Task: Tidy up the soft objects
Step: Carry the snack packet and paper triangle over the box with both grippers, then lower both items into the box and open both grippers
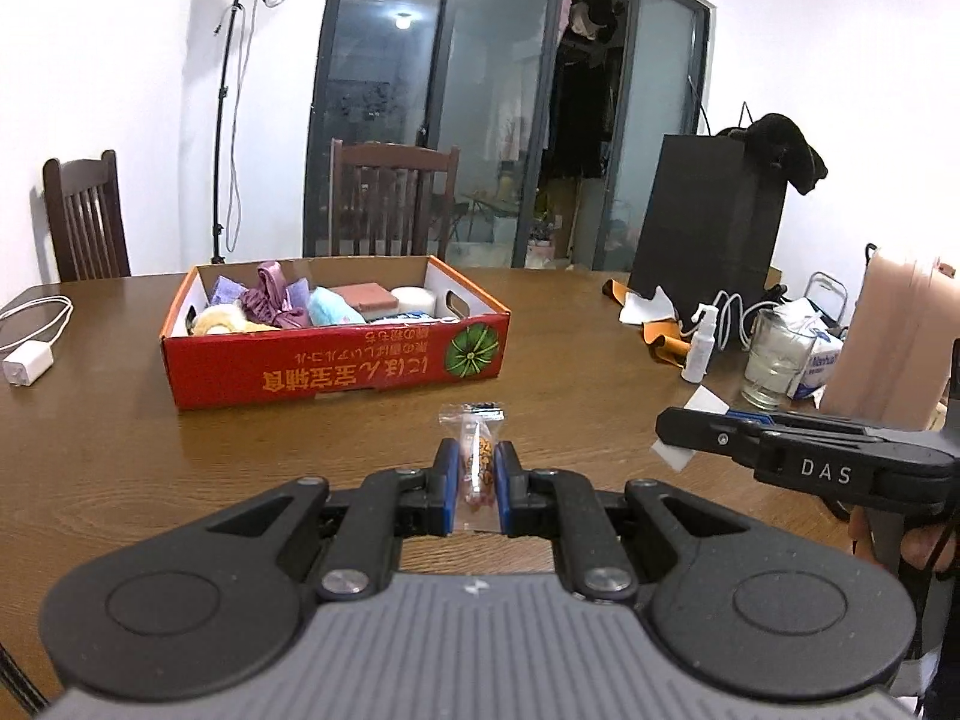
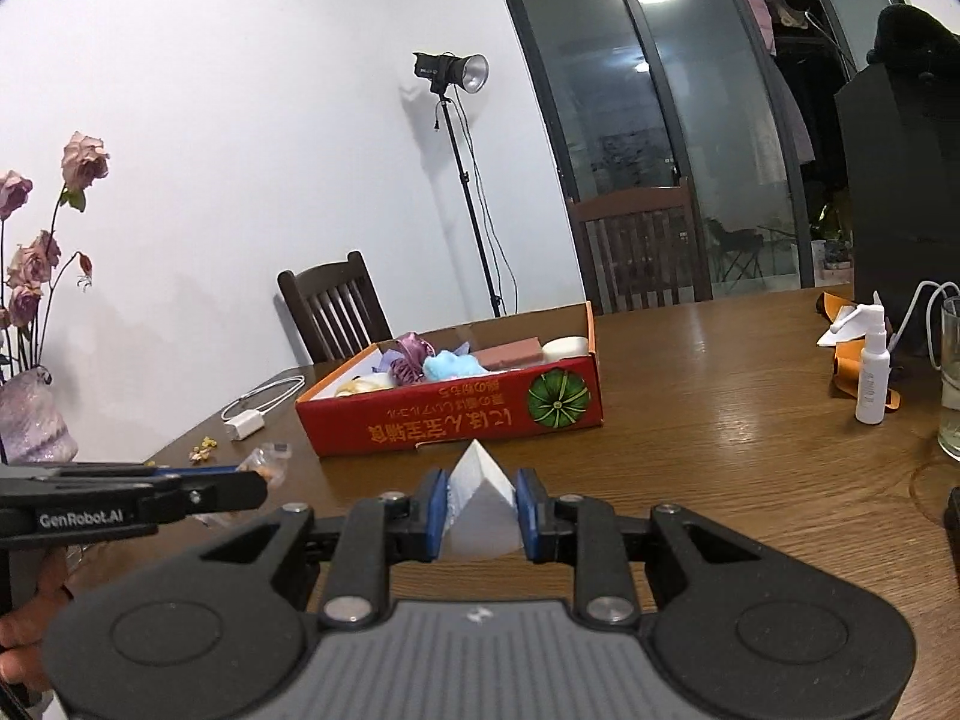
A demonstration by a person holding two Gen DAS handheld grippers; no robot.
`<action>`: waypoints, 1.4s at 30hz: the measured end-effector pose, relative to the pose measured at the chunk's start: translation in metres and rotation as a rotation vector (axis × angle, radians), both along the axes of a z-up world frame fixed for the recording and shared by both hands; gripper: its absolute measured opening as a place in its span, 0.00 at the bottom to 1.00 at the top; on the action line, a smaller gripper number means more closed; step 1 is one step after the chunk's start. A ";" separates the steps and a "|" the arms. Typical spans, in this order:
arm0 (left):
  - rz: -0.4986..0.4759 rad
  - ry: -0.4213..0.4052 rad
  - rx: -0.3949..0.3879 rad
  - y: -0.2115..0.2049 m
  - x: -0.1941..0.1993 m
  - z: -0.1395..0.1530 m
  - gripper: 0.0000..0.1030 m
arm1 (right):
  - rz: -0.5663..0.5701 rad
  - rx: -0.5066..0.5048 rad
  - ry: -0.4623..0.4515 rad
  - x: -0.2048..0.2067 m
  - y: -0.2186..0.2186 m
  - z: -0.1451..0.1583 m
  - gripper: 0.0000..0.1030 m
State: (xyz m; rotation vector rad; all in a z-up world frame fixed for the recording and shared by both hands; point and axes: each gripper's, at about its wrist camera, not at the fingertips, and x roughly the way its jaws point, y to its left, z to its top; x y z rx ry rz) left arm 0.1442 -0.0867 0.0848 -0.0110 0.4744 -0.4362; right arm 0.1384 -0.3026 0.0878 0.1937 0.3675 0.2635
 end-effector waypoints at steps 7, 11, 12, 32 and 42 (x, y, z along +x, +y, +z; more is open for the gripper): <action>0.040 0.004 -0.009 0.009 0.018 0.000 0.13 | 0.044 0.006 0.004 0.021 0.000 0.003 0.23; 0.042 -0.030 -0.030 0.012 0.058 0.014 0.13 | 0.070 -0.013 -0.001 0.056 0.000 0.014 0.23; 0.042 -0.039 -0.038 0.012 0.072 0.019 0.13 | 0.076 -0.029 -0.007 0.069 0.001 0.019 0.23; 0.040 0.190 -0.107 -0.021 0.375 -0.031 0.48 | -0.009 -0.050 0.111 0.366 0.006 0.006 0.45; 0.091 0.186 -0.074 -0.015 0.373 -0.029 0.48 | -0.042 -0.011 0.146 0.373 -0.003 -0.005 0.52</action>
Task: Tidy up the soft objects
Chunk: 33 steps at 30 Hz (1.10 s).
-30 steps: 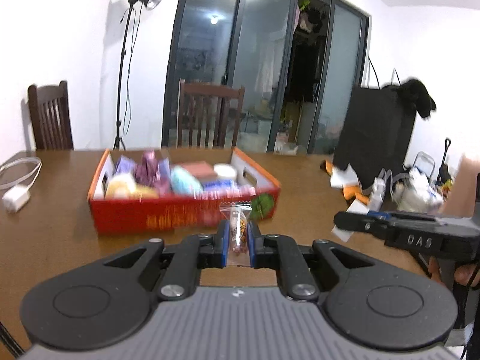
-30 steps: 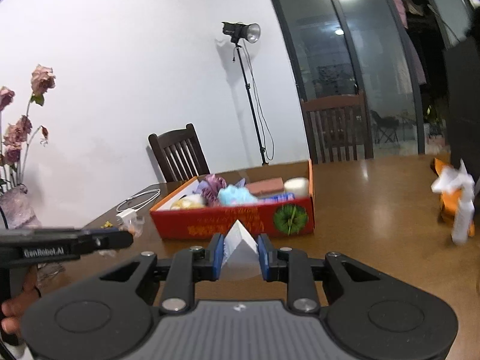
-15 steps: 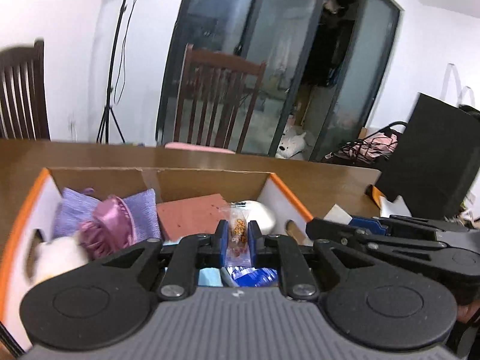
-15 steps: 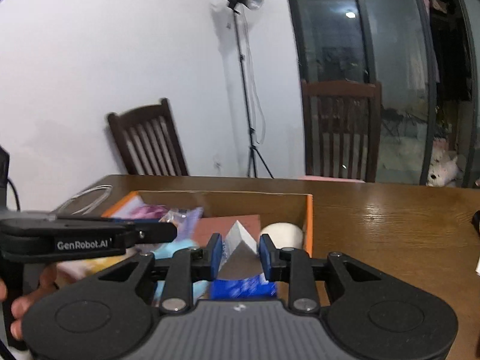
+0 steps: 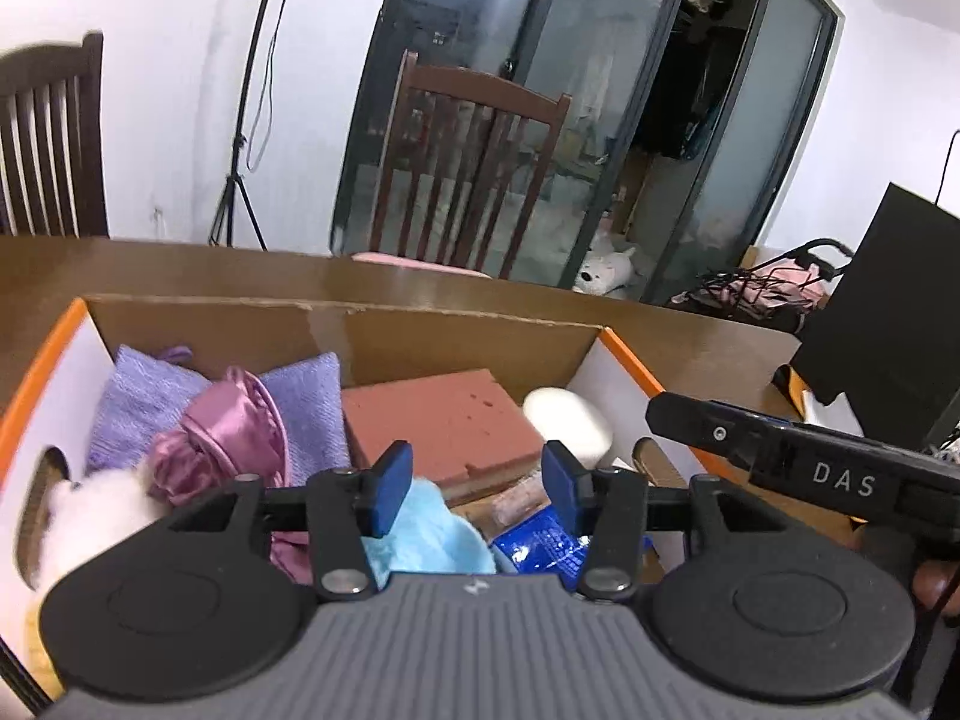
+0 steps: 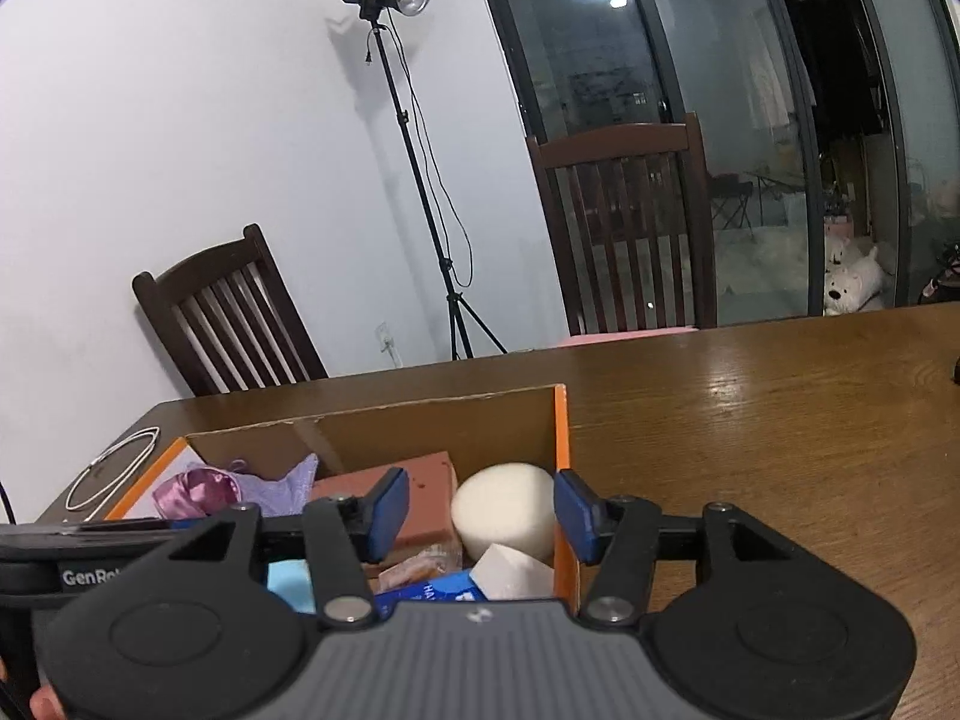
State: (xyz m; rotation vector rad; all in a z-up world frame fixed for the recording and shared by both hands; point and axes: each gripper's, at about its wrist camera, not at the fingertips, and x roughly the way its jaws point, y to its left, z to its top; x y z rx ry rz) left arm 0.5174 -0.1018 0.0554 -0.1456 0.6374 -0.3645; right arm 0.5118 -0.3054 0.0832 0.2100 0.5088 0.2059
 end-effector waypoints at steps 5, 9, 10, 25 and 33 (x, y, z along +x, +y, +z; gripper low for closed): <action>0.040 -0.132 0.053 0.009 -0.043 0.031 0.50 | 0.014 -0.011 -0.070 -0.031 0.005 0.030 0.52; 0.055 -0.180 0.079 0.034 -0.103 0.047 0.52 | 0.039 -0.006 -0.146 -0.087 0.008 0.056 0.59; 0.065 -0.197 0.097 0.040 -0.120 0.051 0.53 | 0.037 -0.038 -0.165 -0.103 0.011 0.062 0.61; 0.254 -0.491 0.159 0.083 -0.365 0.045 1.00 | -0.013 -0.130 -0.311 -0.320 0.025 0.046 1.00; 0.279 -0.473 0.141 0.093 -0.466 0.022 1.00 | -0.013 -0.150 -0.282 -0.425 0.043 0.008 1.00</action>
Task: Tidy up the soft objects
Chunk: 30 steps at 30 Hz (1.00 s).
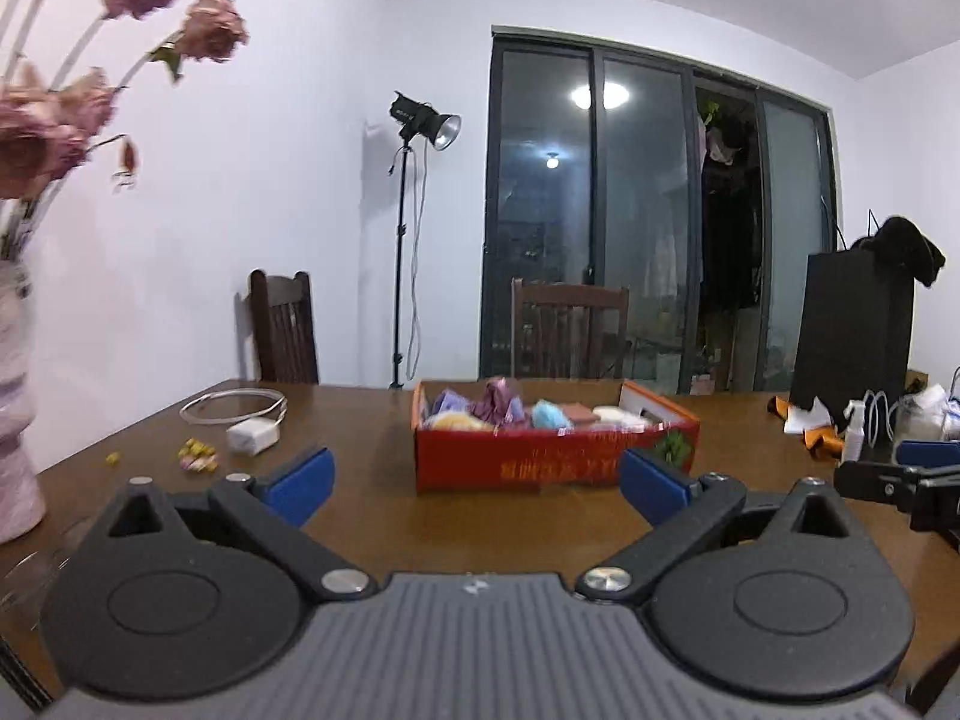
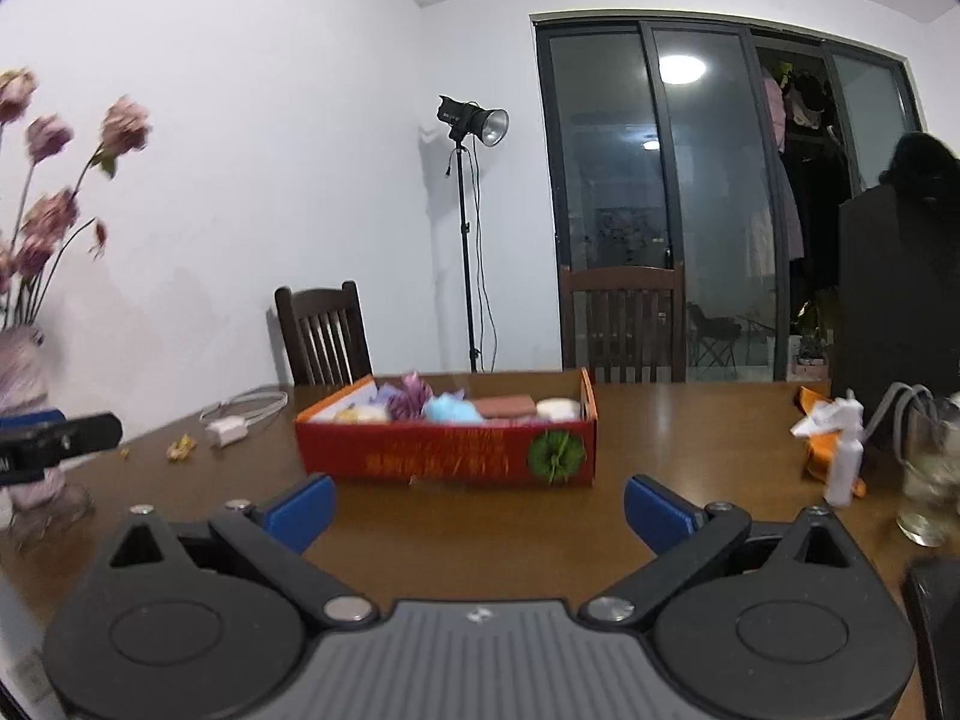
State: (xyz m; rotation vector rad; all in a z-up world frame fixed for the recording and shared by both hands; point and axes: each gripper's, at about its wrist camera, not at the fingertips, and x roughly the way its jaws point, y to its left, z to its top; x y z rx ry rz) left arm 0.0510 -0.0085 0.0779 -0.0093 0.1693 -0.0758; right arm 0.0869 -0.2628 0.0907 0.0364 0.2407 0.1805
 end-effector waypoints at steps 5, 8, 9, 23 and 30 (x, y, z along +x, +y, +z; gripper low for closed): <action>0.056 -0.032 -0.006 0.010 -0.059 -0.007 1.00 | 0.005 0.014 0.027 -0.059 0.012 -0.012 1.00; 0.049 -0.038 0.007 0.009 -0.082 -0.012 1.00 | 0.031 0.021 0.024 -0.098 0.020 -0.021 1.00; 0.039 -0.038 0.021 0.007 -0.089 -0.016 1.00 | 0.044 0.006 0.009 -0.108 0.022 -0.024 1.00; 0.036 -0.043 0.009 0.006 -0.107 -0.033 1.00 | 0.030 0.028 0.026 -0.118 0.024 -0.036 1.00; 0.032 -0.030 0.003 0.005 -0.105 -0.035 1.00 | 0.043 -0.018 0.017 -0.118 0.033 -0.031 1.00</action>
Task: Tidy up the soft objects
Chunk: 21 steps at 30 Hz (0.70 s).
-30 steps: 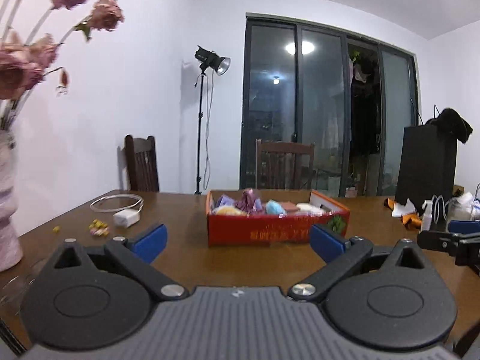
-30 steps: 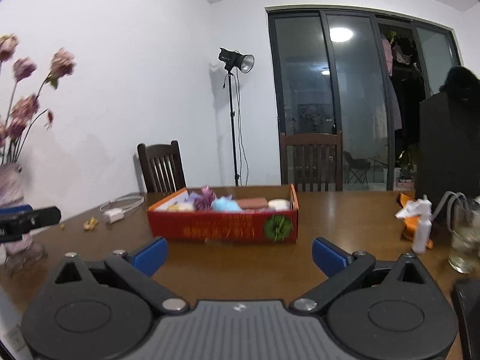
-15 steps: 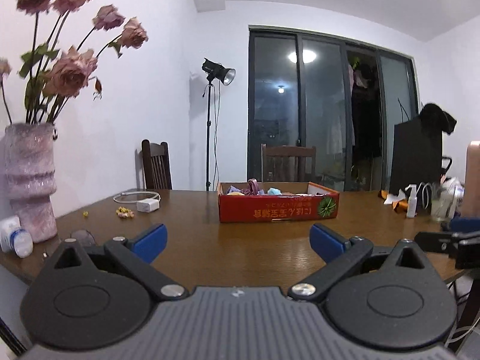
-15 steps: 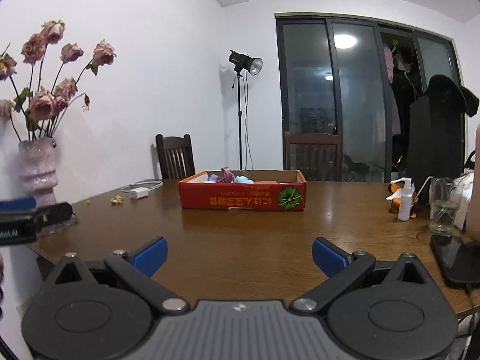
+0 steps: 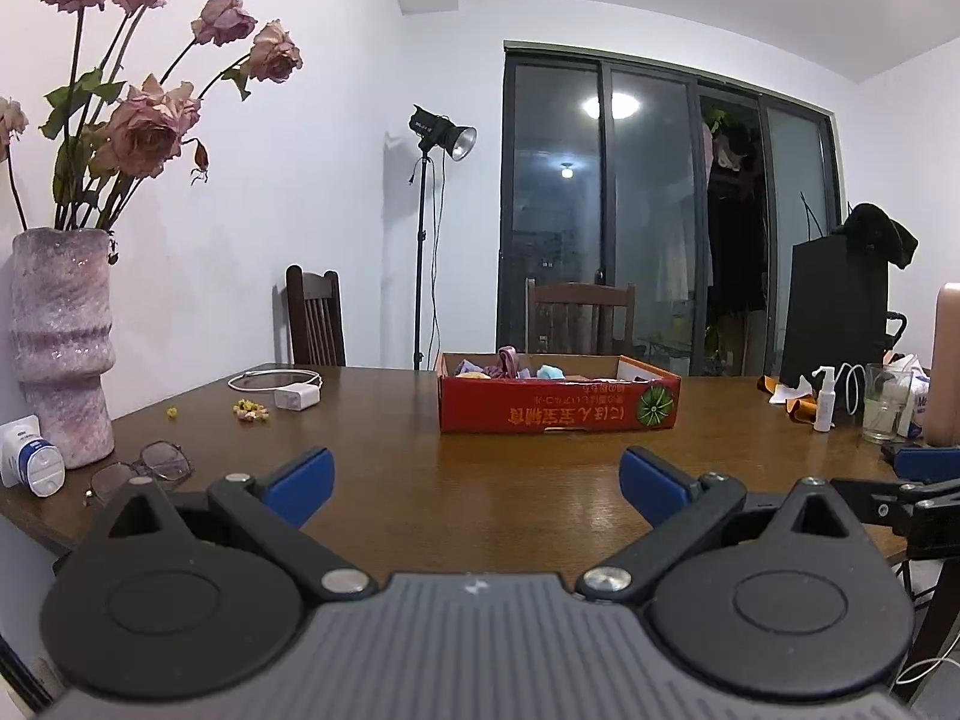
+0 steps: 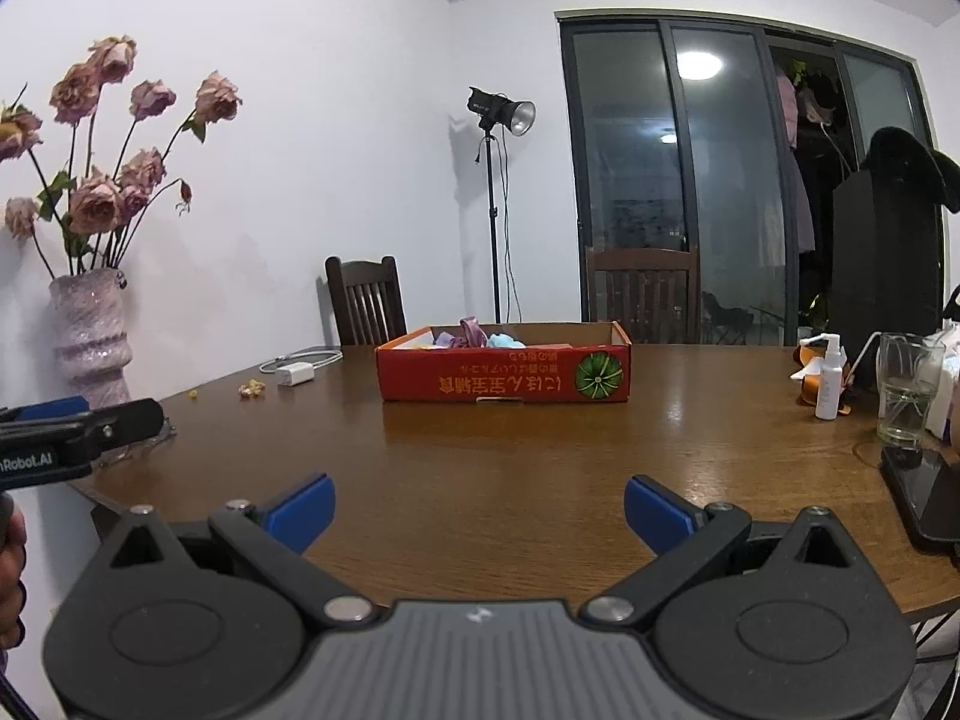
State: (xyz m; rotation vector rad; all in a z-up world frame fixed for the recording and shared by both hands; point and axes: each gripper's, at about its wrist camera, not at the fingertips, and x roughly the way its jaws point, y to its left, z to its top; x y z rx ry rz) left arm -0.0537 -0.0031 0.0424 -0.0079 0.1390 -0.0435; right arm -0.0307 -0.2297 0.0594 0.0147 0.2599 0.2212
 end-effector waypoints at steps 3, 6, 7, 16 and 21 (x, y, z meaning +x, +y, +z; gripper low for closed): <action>-0.001 -0.011 -0.001 0.001 -0.001 0.000 1.00 | -0.001 -0.016 -0.008 0.000 0.003 0.001 1.00; -0.003 -0.001 -0.008 0.004 0.000 0.000 1.00 | -0.008 -0.012 -0.009 0.001 0.003 0.001 1.00; -0.004 0.001 -0.006 0.004 0.000 0.000 1.00 | -0.011 -0.011 -0.007 0.001 0.003 0.000 1.00; -0.005 -0.008 0.015 0.001 -0.001 0.000 1.00 | -0.010 -0.017 -0.008 -0.001 0.006 0.000 1.00; -0.009 -0.006 0.017 0.000 -0.001 0.001 1.00 | -0.010 -0.022 -0.008 -0.001 0.005 0.000 1.00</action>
